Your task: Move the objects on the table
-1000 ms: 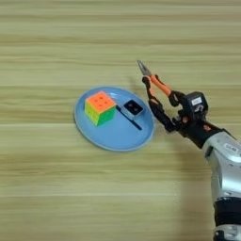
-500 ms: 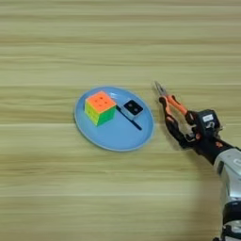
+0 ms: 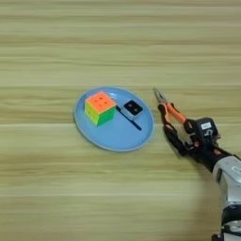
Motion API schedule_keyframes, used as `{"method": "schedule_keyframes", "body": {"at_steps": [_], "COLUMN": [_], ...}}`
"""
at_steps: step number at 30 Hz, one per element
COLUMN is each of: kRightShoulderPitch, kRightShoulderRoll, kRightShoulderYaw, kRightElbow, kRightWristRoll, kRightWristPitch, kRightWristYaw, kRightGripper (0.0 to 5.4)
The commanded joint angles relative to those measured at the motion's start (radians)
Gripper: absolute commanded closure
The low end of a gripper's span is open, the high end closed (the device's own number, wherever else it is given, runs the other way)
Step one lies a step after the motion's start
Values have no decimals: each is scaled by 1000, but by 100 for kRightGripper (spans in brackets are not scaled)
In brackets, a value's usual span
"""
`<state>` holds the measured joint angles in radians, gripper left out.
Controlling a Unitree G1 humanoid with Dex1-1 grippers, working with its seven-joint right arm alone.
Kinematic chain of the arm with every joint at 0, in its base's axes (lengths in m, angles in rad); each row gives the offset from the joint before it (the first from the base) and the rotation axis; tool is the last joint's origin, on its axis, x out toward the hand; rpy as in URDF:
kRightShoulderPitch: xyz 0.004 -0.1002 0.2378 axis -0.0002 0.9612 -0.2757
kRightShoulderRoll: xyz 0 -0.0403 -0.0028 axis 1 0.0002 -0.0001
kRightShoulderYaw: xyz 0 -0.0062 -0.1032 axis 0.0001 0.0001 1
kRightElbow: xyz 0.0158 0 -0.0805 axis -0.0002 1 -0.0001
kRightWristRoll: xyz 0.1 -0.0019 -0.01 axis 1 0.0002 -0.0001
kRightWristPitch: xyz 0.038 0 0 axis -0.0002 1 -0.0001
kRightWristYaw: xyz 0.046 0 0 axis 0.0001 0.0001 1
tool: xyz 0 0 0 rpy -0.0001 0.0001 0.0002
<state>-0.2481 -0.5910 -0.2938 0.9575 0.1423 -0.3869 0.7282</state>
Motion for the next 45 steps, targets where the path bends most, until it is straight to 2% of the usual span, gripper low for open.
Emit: {"method": "schedule_keyframes", "body": {"at_steps": [1,10,15,22,26,35,42,45], "kRightShoulderPitch": [-48,-62,-67,-39,-6,95,146,169], "kRightShoulderRoll": [-54,-47,-36,-2,21,52,51,47], "kRightShoulderYaw": [4,-20,-49,-67,-47,33,67,89], "kRightElbow": [-19,-62,-131,-290,-386,-580,-696,-757], "kRightWristRoll": [-6,35,85,167,178,157,144,113], "kRightWristPitch": [-10,-21,-30,-1,39,127,166,157], "kRightWristYaw": [-11,-10,-1,35,46,101,115,110], "kRightGripper": [151,54,2,2,2,2,2,2]}}
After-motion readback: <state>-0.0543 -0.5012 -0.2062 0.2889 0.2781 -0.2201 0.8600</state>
